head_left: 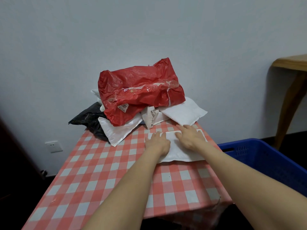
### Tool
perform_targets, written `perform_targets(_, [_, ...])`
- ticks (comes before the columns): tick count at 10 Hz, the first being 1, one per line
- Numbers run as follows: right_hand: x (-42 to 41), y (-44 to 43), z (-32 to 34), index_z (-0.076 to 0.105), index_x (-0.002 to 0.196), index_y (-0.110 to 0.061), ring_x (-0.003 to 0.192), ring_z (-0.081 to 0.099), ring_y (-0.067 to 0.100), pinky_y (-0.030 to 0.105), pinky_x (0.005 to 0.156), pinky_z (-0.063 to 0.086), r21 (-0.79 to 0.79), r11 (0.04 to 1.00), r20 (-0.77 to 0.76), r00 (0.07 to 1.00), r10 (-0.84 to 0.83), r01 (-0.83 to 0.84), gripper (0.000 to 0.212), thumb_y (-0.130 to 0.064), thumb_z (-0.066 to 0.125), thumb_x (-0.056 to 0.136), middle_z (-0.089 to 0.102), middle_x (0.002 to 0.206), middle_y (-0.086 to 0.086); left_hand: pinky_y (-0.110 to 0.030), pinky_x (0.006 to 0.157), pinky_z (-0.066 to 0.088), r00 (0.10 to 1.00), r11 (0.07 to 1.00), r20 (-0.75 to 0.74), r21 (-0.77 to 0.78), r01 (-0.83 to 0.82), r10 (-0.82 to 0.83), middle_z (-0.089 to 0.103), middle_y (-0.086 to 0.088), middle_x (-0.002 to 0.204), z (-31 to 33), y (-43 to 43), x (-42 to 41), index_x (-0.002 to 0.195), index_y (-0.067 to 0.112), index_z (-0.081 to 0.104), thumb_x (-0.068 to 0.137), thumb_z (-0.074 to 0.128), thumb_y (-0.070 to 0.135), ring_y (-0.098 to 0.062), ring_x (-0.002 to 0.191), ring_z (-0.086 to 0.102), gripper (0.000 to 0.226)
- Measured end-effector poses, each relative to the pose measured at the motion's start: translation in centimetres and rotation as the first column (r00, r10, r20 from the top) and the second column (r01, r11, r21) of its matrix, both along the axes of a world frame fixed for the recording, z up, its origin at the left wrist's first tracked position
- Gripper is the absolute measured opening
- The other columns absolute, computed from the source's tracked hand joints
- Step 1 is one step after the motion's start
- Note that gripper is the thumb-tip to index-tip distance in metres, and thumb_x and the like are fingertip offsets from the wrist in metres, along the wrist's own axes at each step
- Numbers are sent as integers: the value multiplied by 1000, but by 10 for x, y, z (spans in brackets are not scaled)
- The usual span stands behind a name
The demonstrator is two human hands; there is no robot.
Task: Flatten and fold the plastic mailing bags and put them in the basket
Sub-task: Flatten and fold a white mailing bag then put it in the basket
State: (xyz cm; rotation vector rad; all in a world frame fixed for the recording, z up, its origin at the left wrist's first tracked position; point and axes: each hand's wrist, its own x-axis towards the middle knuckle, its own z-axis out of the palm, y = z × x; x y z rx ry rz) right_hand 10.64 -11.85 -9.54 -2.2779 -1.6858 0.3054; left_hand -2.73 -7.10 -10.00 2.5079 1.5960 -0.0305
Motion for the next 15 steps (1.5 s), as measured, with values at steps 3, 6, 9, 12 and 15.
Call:
perform_targets(3, [33, -19, -6, 6, 154, -29, 148, -9, 29, 50, 118, 0, -129, 992, 81, 997, -2, 13, 55, -39, 20, 102, -2, 163, 2, -50, 118, 6, 984, 987, 80, 6, 158, -158, 4, 0, 161, -8, -14, 42, 153, 23, 8, 103, 17, 31, -22, 148, 4, 52])
perform_targets(6, [29, -26, -19, 0, 155, -30, 148, -13, 29, 49, 120, -3, -274, 962, 26, 1000, -2, 9, 55, -41, 12, 103, -9, 162, 2, -50, 118, -5, 984, 986, -76, -54, 159, -163, -7, 3, 161, -19, -15, 48, 153, 30, -2, 102, 9, 36, -22, 148, -7, 52])
perform_targets(9, [29, -24, -19, -1, 154, -32, 148, -15, 28, 49, 119, -4, -322, 947, 18, 1000, -5, 11, 54, -42, 12, 103, -11, 162, 0, -49, 117, -7, 982, 986, -114, -91, 143, -153, -8, 4, 160, -21, -13, 50, 153, 31, -2, 102, 8, 38, -21, 148, -7, 52])
perform_targets(12, [29, -20, -23, -3, 154, -32, 148, -14, 27, 50, 119, -3, -346, 938, 15, 1000, -15, 19, 54, -43, 11, 102, -12, 162, 1, -50, 118, -7, 981, 982, -112, -122, 143, -157, -8, 4, 160, -21, -13, 49, 153, 31, -2, 102, 7, 38, -21, 148, -6, 52])
perform_targets(15, [30, -18, -21, -6, 153, -34, 148, -15, 26, 56, 118, -3, -398, 917, 19, 1000, -17, 23, 55, -47, 10, 102, -15, 161, -1, -50, 117, -6, 983, 969, -72, -199, 149, -166, -7, 4, 161, -19, -9, 48, 153, 31, 1, 103, 9, 38, -21, 148, -5, 51])
